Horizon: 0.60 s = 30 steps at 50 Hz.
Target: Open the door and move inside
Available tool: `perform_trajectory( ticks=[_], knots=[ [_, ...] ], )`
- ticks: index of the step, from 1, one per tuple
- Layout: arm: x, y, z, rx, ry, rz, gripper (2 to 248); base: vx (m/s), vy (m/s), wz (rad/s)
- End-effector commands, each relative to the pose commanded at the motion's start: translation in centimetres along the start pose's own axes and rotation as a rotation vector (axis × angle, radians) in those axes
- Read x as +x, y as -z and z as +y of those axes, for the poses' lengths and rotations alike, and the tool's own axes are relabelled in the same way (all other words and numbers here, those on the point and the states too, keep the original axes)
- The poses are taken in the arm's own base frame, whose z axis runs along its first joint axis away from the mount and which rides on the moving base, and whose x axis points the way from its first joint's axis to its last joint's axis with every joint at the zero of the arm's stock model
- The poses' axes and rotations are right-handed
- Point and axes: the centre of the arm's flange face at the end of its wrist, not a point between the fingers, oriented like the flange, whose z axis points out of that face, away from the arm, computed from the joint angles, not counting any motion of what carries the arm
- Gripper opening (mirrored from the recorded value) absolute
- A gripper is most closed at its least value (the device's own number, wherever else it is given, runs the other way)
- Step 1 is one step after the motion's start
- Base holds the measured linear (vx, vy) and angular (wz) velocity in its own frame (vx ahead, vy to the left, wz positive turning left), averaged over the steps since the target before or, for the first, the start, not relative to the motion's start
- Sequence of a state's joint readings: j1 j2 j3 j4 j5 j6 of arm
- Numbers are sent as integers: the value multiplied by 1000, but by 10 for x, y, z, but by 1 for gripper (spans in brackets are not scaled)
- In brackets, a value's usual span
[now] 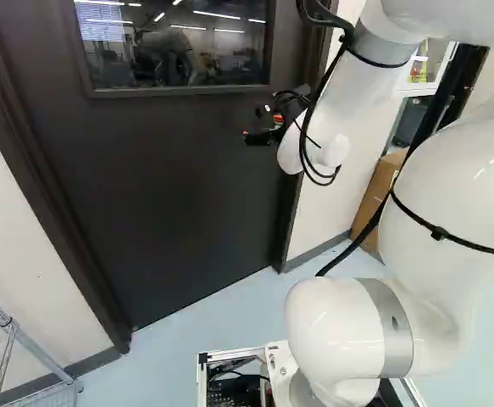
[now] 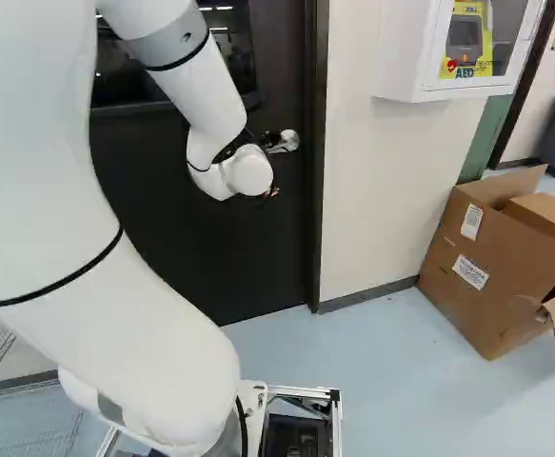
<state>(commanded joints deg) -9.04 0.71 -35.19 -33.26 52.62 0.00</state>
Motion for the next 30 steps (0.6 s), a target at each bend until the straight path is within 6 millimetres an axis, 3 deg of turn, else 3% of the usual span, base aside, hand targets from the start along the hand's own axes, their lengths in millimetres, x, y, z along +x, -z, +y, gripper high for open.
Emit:
perform_trajectory(
  ticks=[30],
  knots=[
    [-9, -16, 2, 11, -8, -14, 247, 0, 0, 0]
  ],
)
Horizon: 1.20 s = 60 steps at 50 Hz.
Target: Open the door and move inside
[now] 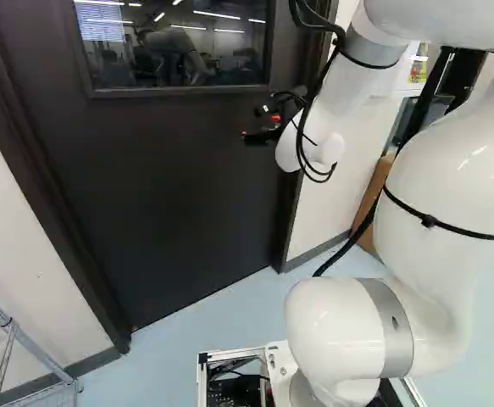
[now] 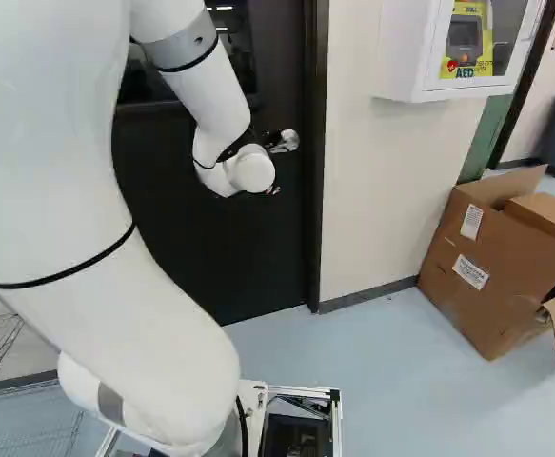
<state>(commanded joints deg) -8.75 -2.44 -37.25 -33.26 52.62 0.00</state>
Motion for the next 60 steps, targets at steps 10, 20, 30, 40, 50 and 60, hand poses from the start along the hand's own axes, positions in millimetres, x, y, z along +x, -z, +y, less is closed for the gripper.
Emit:
perform_trajectory(
  ticks=[10, 20, 30, 40, 50, 60],
  knots=[
    [-10, -3, -2, 8, -10, -19, 247, 0, 0, 0],
    [-21, -6, -5, 16, -20, -39, 247, 0, 0, 0],
    [-31, -8, -8, 24, -30, -58, 247, 0, 0, 0],
    [-41, -10, -11, 31, -41, -78, 247, 0, 0, 0],
    [-51, -14, -14, 39, -51, -97, 247, 0, 0, 0],
    [-62, -30, -11, 49, -58, -112, 247, -6, -1, -2]
  ],
)
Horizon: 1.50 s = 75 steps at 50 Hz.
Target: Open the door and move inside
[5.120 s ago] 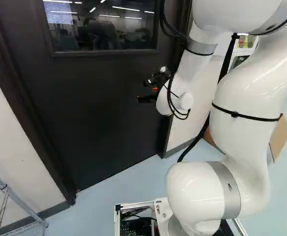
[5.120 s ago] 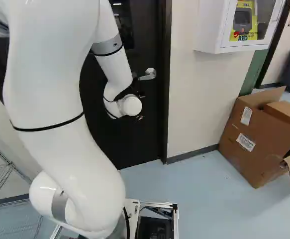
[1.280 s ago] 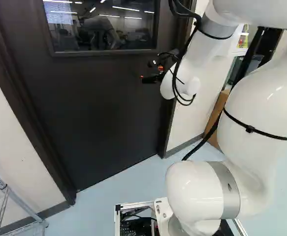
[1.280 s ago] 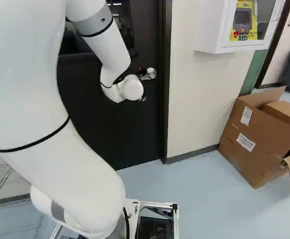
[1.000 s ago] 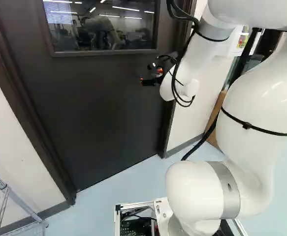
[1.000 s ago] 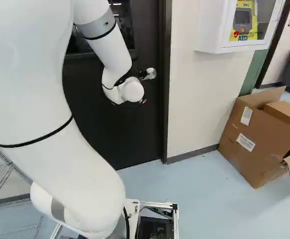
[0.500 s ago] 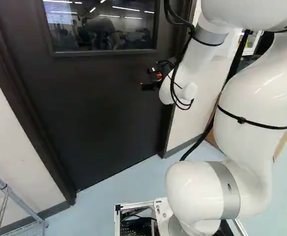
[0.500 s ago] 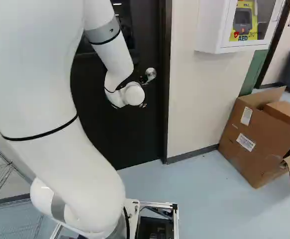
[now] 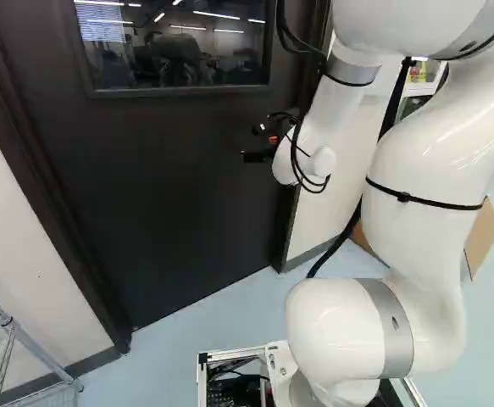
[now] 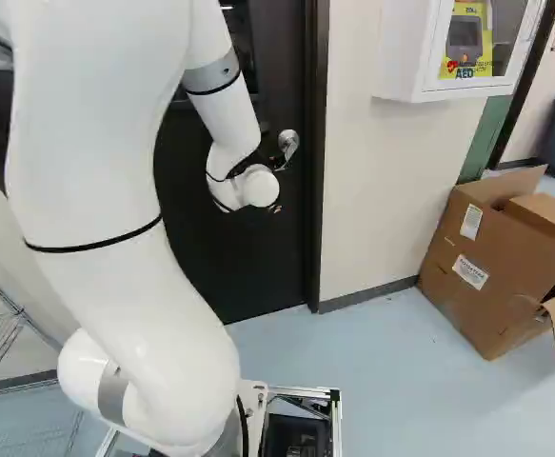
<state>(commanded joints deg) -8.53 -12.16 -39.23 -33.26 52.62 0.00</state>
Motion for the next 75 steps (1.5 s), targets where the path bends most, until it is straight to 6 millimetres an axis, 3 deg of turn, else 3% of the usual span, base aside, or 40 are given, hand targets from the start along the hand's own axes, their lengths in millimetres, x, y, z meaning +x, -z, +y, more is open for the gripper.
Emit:
perform_trajectory(
  ticks=[25, 51, 75],
  knots=[
    [-20, -50, 10, 22, -9, -20, 247, -2, 0, 0],
    [-13, -94, 3, 59, 11, 8, 247, 0, 0, 0],
    [-2, -136, -15, 125, 52, 49, 247, 0, 0, 0]
  ],
)
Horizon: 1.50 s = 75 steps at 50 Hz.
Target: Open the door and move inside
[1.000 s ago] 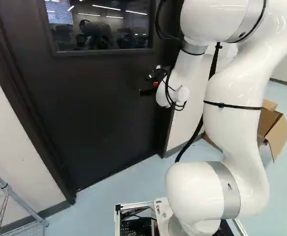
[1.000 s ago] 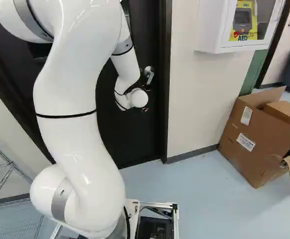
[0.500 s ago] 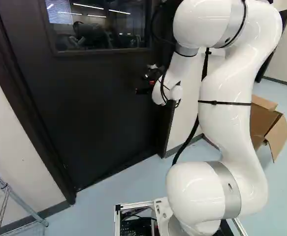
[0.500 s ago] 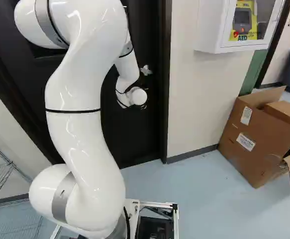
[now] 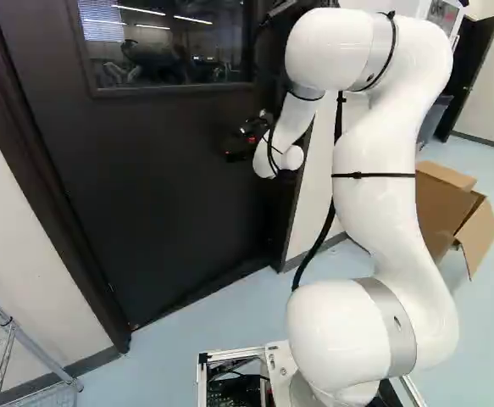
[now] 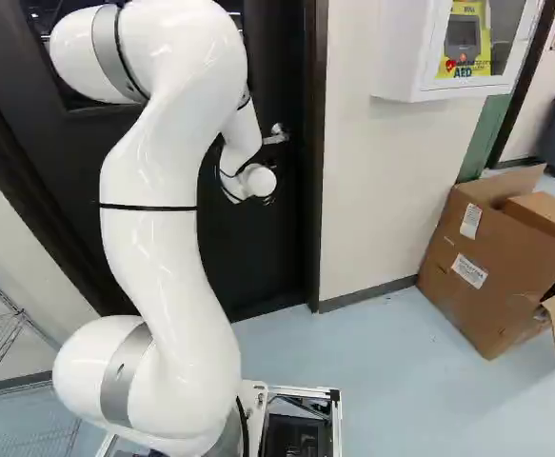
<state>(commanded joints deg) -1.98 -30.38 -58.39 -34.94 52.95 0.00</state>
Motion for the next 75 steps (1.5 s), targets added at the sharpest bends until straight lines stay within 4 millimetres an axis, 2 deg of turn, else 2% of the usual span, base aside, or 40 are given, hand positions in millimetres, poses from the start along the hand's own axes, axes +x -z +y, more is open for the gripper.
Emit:
perform_trajectory(
  ticks=[75],
  knots=[
    [25, -164, -41, 192, 169, 216, 247, 0, 0, 1]
  ],
)
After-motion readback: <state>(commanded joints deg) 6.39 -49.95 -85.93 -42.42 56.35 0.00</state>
